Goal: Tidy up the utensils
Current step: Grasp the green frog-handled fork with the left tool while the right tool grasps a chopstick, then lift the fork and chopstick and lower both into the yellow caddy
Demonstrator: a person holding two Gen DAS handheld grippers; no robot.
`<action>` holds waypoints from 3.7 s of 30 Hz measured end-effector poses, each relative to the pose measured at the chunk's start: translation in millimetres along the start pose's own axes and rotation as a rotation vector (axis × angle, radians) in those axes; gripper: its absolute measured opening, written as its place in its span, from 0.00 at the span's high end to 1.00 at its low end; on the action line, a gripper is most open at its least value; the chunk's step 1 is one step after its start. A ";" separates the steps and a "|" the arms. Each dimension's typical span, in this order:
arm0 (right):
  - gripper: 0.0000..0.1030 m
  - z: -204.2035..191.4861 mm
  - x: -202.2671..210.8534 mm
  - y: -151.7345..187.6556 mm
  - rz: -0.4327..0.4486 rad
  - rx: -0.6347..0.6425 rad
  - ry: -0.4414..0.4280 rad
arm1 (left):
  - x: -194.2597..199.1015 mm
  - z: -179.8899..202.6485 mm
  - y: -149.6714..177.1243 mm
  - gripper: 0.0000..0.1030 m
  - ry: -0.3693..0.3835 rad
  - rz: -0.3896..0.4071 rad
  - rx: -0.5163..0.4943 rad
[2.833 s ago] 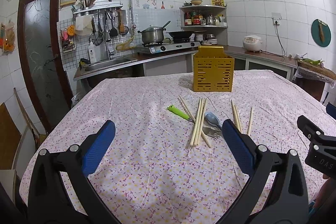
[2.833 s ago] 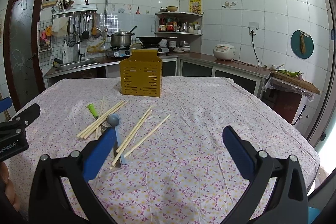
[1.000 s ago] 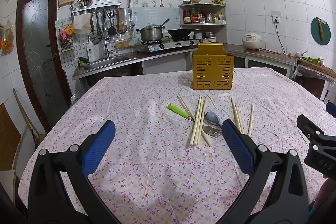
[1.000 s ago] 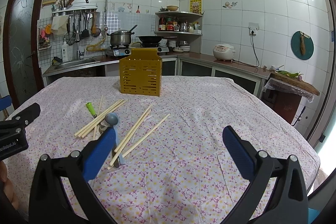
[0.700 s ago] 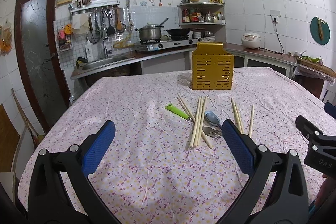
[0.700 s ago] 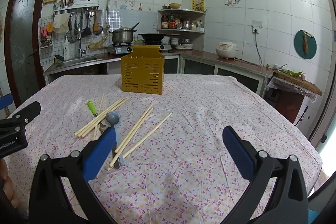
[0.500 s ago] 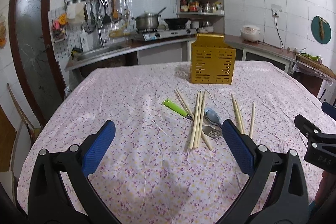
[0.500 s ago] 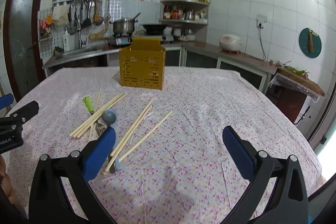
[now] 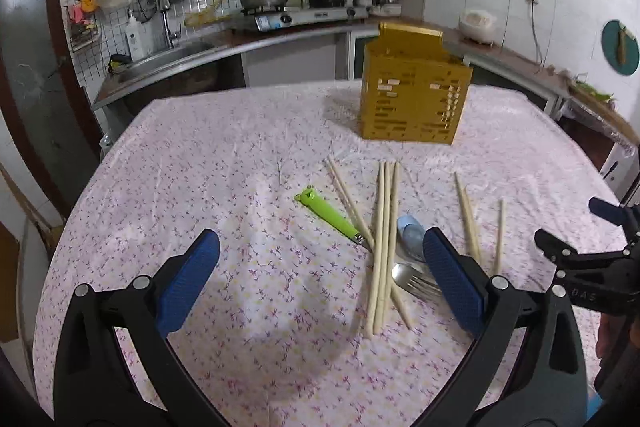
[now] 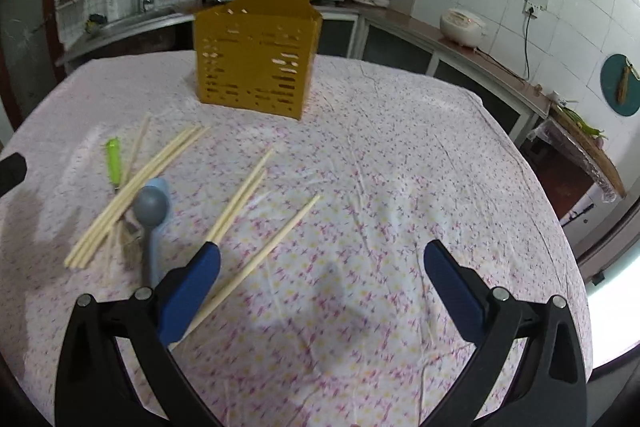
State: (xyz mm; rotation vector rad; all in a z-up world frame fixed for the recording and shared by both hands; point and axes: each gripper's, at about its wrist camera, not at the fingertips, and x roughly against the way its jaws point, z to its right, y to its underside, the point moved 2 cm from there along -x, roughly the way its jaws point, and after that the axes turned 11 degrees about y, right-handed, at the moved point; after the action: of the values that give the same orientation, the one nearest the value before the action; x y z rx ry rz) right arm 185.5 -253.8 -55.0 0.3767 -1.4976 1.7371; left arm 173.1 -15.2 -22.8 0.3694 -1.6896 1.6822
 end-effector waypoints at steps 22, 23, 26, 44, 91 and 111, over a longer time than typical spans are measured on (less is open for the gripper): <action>0.39 -13.7 -102.2 -36.5 -0.393 -0.044 -0.125 | -120.8 -52.1 -34.2 0.29 -0.024 -0.390 0.235; 0.42 -10.9 -101.9 -37.2 -0.403 -0.044 -0.134 | -123.6 -52.3 -33.2 0.31 -0.025 -0.399 0.240; 0.52 -13.9 -104.2 -42.2 -0.436 -0.042 -0.151 | -137.3 -52.6 -33.8 0.41 -0.038 -0.450 0.256; 0.83 -33.5 -136.8 -43.9 -0.573 0.010 -0.200 | -187.7 -45.2 -42.2 0.70 -0.008 -0.585 0.323; 0.89 -27.1 -146.8 -99.8 -0.483 0.057 -0.207 | -230.5 -8.7 -111.2 0.82 0.040 -0.595 0.175; 0.94 15.1 -55.7 -122.8 -0.041 -0.034 -0.239 | -117.8 16.9 -146.7 0.85 -0.009 -0.138 -0.019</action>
State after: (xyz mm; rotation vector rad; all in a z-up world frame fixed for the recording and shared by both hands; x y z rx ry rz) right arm 305.7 -290.3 -3.6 0.6101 -1.6727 1.6783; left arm 347.1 -80.2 12.2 0.4737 -1.6468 1.5653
